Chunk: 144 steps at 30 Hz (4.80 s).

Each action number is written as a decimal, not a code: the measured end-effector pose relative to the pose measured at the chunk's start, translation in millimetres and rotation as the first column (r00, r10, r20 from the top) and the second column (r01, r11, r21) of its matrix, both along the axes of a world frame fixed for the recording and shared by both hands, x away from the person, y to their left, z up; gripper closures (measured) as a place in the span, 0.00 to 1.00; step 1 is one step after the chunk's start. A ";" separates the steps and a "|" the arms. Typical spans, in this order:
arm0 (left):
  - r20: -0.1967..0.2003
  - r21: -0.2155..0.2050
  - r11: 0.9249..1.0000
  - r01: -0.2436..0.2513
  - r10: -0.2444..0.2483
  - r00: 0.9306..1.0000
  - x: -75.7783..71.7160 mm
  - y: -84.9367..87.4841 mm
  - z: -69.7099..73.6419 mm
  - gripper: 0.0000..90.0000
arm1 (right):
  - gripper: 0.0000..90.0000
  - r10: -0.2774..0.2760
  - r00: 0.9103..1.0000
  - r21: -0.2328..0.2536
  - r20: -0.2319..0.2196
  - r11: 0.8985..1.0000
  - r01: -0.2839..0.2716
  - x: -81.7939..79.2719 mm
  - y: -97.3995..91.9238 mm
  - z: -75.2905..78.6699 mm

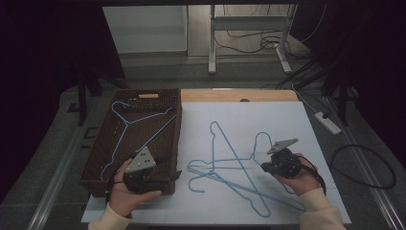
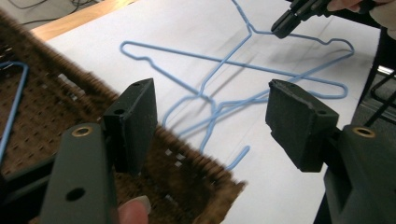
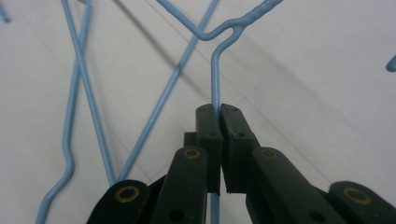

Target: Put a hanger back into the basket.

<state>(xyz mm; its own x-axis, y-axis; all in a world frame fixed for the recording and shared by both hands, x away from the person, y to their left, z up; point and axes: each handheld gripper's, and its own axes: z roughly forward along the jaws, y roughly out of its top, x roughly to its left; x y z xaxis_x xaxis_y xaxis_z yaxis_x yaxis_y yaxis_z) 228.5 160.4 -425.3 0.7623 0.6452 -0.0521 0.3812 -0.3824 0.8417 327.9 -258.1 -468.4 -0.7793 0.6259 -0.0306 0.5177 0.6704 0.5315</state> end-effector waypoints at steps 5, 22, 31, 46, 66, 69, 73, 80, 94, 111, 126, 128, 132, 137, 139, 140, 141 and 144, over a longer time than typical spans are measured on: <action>-0.015 0.007 0.999 0.040 -0.040 0.999 3.3 -18.9 5.1 0.37 | 0.98 0.026 1.000 0.021 0.015 0.999 -0.026 -8.5 -2.7 0.6; -0.149 0.077 0.987 0.140 -0.128 0.981 40.0 -92.6 -4.5 0.36 | 0.97 0.080 0.997 0.032 0.015 0.996 -0.080 -15.9 0.4 -2.2; -0.206 0.126 0.978 0.169 -0.141 0.968 58.3 -115.7 -21.6 0.36 | 0.98 0.090 0.996 0.025 0.017 0.996 -0.090 -18.2 2.0 -1.7; -0.229 0.184 0.960 0.211 -0.167 0.959 71.8 -143.9 -45.2 0.37 | 0.98 0.115 0.993 0.019 0.041 0.993 -0.116 -22.9 4.3 1.2; -0.199 0.325 0.905 0.274 -0.217 0.956 86.2 -167.7 -69.4 0.88 | 0.97 0.160 0.984 0.039 0.073 0.986 -0.163 -28.2 5.4 5.2; -0.184 0.333 0.900 0.282 -0.231 0.955 83.1 -167.4 -66.2 0.90 | 0.97 0.151 0.986 0.052 0.076 0.986 -0.155 -28.2 4.4 5.9; -0.173 0.323 0.897 0.301 -0.257 0.951 76.8 -167.1 -60.9 0.93 | 0.95 0.123 0.988 0.099 0.089 0.986 -0.132 -27.5 -1.3 8.3; -0.141 0.285 0.910 0.302 -0.272 0.952 66.1 -160.7 -47.2 0.95 | 0.83 0.055 0.992 0.224 0.110 0.971 -0.079 -26.2 -17.2 13.4; -0.112 0.174 0.967 0.187 -0.170 0.979 54.1 -132.1 -14.0 0.96 | 0.52 -0.224 0.942 0.461 0.248 0.883 0.088 -29.2 -52.7 30.1; -0.046 -0.018 1.000 0.007 -0.008 0.999 47.7 -47.0 37.2 0.95 | 0.50 -0.237 0.940 0.443 0.246 0.890 0.108 -28.8 -51.7 22.9; -0.026 -0.080 0.981 -0.175 0.174 0.984 45.2 48.6 58.4 0.96 | 0.50 -0.199 0.955 0.405 0.220 0.909 0.096 -26.3 -43.4 14.4; -0.033 -0.083 0.976 -0.204 0.202 0.979 46.1 60.3 56.1 0.96 | 0.50 -0.196 0.956 0.402 0.218 0.911 0.095 -26.0 -43.0 13.7; -0.043 -0.082 0.965 -0.249 0.246 0.968 47.4 78.3 52.5 0.96 | 0.50 -0.193 0.958 0.395 0.213 0.914 0.096 -25.6 -41.9 12.6; -0.049 -0.067 0.953 -0.295 0.292 0.955 49.2 101.4 47.7 0.96 | 0.50 -0.189 0.960 0.388 0.208 0.916 0.096 -25.1 -40.8 11.0; -0.057 -0.062 0.948 -0.313 0.310 0.949 50.0 110.1 45.7 0.96 | 0.50 -0.189 0.960 0.387 0.206 0.917 0.097 -24.9 -40.7 10.4; -0.060 -0.061 0.945 -0.322 0.319 0.946 50.3 113.9 44.7 0.96 | 0.50 -0.189 0.960 0.386 0.206 0.917 0.098 -24.8 -40.7 10.1; -0.062 -0.061 0.943 -0.328 0.324 0.944 50.5 116.6 44.1 0.96 | 0.50 -0.188 0.960 0.385 0.206 0.918 0.097 -24.7 -40.7 9.9; -0.068 -0.052 0.933 -0.356 0.352 0.933 51.3 127.8 41.8 0.96 | 0.50 -0.185 0.962 0.382 0.203 0.919 0.096 -24.5 -40.2 9.3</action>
<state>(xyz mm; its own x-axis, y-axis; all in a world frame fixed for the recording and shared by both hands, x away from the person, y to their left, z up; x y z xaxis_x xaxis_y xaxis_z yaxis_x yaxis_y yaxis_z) 279.7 288.3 -383.5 0.4796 0.8667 -0.1371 0.5299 -0.1615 0.8326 303.5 -298.3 -459.1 -0.6811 0.7303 0.0535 0.4257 0.3354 0.8404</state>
